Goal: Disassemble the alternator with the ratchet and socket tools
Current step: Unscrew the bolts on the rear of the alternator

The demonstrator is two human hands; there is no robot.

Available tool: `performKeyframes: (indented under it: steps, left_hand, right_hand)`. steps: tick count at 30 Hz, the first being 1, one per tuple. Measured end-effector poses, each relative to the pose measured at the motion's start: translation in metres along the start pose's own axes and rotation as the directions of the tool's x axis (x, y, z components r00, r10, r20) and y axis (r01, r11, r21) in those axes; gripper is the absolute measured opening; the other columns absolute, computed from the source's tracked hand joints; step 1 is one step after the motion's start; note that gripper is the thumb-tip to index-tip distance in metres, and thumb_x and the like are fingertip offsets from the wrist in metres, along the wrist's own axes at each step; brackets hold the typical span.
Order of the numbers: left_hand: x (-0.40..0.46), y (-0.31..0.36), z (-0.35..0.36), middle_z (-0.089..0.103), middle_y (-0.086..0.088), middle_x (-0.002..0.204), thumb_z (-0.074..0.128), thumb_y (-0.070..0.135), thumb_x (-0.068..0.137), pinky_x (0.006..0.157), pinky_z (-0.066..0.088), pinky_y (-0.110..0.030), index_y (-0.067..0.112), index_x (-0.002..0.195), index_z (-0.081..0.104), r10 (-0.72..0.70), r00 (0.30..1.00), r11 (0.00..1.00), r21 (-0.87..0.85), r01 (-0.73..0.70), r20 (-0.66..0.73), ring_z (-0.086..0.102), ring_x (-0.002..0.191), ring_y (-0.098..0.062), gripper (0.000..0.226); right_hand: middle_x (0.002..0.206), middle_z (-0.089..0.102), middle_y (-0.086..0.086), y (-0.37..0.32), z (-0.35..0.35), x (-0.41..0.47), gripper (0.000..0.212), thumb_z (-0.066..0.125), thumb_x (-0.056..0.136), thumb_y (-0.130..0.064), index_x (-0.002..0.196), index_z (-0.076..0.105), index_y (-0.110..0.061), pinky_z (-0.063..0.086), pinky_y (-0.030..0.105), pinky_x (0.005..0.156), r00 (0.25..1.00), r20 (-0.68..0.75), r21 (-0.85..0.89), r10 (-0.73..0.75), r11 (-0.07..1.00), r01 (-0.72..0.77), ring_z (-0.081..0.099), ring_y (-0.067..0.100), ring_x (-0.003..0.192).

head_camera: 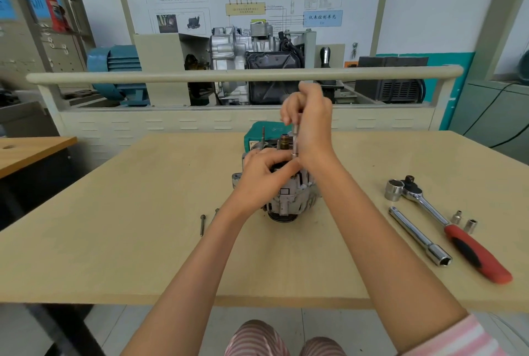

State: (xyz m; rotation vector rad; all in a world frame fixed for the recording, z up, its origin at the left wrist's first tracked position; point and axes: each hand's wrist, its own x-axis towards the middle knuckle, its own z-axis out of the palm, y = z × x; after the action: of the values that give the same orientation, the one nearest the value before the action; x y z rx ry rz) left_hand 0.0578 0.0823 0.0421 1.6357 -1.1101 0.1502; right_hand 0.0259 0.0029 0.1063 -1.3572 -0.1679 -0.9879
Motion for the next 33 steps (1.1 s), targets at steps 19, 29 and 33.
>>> performKeyframes:
  steps: [19,29,33]
  left_hand:
    - [0.000,-0.002,-0.001,0.035,-0.003,0.053,0.058,0.017,0.089,0.059,0.024,-0.027,0.006,0.057,0.049,0.032,0.999,0.999,-0.036,-0.032,-0.001,0.032,0.053,-0.009,0.036]
    - [-0.001,-0.010,-0.001,0.040,0.004,0.045,0.050,-0.011,0.075,0.054,0.026,-0.030,0.004,0.052,0.044,-0.057,0.997,0.993,-0.106,0.052,-0.042,0.035,0.050,-0.013,0.028]
    - [0.000,-0.003,-0.002,0.039,0.013,0.046,0.055,0.015,0.081,0.064,0.023,-0.030,0.028,0.047,0.050,-0.003,1.000,0.999,-0.037,0.003,0.002,0.033,0.050,-0.002,0.037]
  right_hand:
    - [0.040,0.033,0.001,-0.004,-0.009,0.004,0.058,0.033,0.094,-0.010,0.037,0.032,-0.014,0.039,0.025,0.063,0.995,0.089,0.033,0.041,0.998,-0.044,0.033,0.015,0.048]
    - [0.071,0.050,0.001,0.016,0.008,-0.028,0.029,0.040,0.087,-0.027,0.068,0.055,-0.012,0.028,0.032,0.083,0.847,-0.005,-0.953,-0.531,0.260,0.157,0.042,0.019,0.074]
    - [0.049,0.033,-0.002,0.005,0.002,-0.012,0.039,0.040,0.085,-0.020,0.048,0.032,-0.016,0.032,0.030,0.067,0.965,-0.022,-0.495,-0.262,0.841,0.218,0.035,0.018,0.056]
